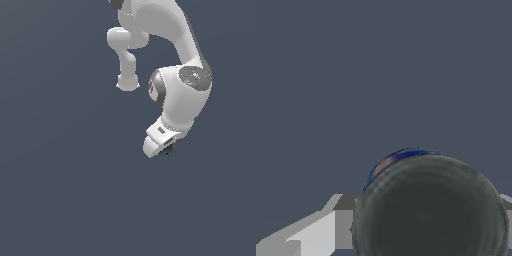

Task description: Pick up the object and move it to a goal position.

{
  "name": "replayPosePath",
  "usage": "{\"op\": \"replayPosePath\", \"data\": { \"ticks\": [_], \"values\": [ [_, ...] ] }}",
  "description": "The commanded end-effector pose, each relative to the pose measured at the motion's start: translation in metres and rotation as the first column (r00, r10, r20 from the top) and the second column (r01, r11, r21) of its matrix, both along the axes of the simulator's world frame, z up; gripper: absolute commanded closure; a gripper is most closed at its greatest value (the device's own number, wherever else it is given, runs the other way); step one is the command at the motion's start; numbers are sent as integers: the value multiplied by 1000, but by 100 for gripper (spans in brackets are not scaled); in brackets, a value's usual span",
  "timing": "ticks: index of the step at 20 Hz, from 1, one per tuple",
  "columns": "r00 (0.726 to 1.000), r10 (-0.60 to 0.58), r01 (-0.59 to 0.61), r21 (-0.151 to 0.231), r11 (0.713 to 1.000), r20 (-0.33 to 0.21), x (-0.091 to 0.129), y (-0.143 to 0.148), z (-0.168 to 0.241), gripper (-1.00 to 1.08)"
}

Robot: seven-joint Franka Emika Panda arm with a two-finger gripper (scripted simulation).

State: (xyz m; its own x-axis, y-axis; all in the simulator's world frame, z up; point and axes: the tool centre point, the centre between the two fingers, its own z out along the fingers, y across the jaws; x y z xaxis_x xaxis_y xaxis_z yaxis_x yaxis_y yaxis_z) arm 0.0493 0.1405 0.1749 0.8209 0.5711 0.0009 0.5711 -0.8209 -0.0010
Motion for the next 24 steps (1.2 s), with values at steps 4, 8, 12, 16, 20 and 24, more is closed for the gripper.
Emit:
{"op": "replayPosePath", "data": {
  "ticks": [4,8,12,16,20,24],
  "values": [
    [1000,-1,1,0,1000,0,19,23,31,108],
    [1000,-1,1,0,1000,0,31,37,49,108],
    [1000,-1,1,0,1000,0,42,49,65,108],
    [1000,-1,1,0,1000,0,52,59,79,108],
    [1000,-1,1,0,1000,0,60,68,91,108],
    [1000,-1,1,-1,1000,0,66,75,99,108]
  ]
}}
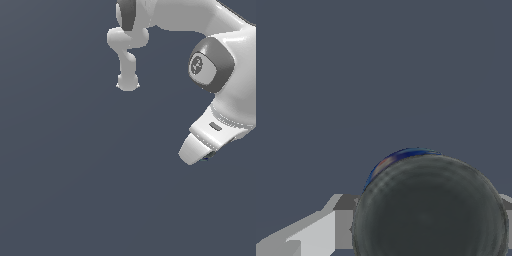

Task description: Pick up the object and move it to a goal position.

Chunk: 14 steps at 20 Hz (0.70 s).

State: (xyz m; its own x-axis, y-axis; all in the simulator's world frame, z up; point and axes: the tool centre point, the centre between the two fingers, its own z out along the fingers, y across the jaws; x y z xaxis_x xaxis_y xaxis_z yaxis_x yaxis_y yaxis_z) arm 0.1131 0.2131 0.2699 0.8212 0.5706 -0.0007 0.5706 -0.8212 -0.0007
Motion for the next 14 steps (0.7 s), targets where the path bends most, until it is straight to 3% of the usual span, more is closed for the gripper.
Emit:
{"op": "replayPosePath", "data": {
  "ticks": [1,14],
  "values": [
    [1000,0,0,0,1000,1,4,3,5,108],
    [1000,0,0,0,1000,1,11,10,14,108]
  ]
}}
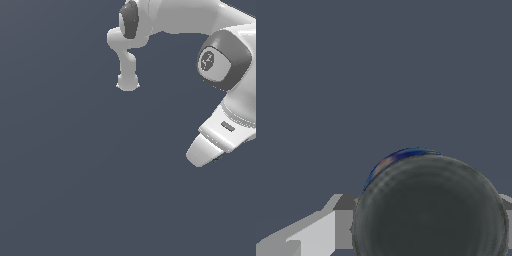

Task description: Pick up the object and move it to a goal position.

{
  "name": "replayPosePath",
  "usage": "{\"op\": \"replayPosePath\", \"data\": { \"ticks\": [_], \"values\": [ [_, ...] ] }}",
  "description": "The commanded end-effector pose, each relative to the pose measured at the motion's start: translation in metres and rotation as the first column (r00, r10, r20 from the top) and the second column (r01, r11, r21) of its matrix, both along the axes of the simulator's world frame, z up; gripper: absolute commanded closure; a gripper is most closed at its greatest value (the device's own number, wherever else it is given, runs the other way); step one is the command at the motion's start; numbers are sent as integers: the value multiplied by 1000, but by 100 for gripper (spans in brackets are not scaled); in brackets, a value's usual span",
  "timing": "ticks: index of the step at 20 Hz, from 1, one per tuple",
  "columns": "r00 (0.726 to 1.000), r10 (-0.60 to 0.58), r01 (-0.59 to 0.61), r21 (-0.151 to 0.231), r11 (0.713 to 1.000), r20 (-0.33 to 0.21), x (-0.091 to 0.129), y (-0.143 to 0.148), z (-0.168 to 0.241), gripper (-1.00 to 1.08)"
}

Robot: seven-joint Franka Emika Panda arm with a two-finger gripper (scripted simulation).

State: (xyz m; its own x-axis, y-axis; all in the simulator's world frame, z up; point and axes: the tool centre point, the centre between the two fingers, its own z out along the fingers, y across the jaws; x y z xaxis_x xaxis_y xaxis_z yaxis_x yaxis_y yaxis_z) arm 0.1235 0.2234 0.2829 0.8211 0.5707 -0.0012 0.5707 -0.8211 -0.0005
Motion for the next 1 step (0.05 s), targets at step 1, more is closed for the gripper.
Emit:
{"op": "replayPosePath", "data": {
  "ticks": [1],
  "values": [
    [1000,0,0,0,1000,1,1,0,1,108]
  ]
}}
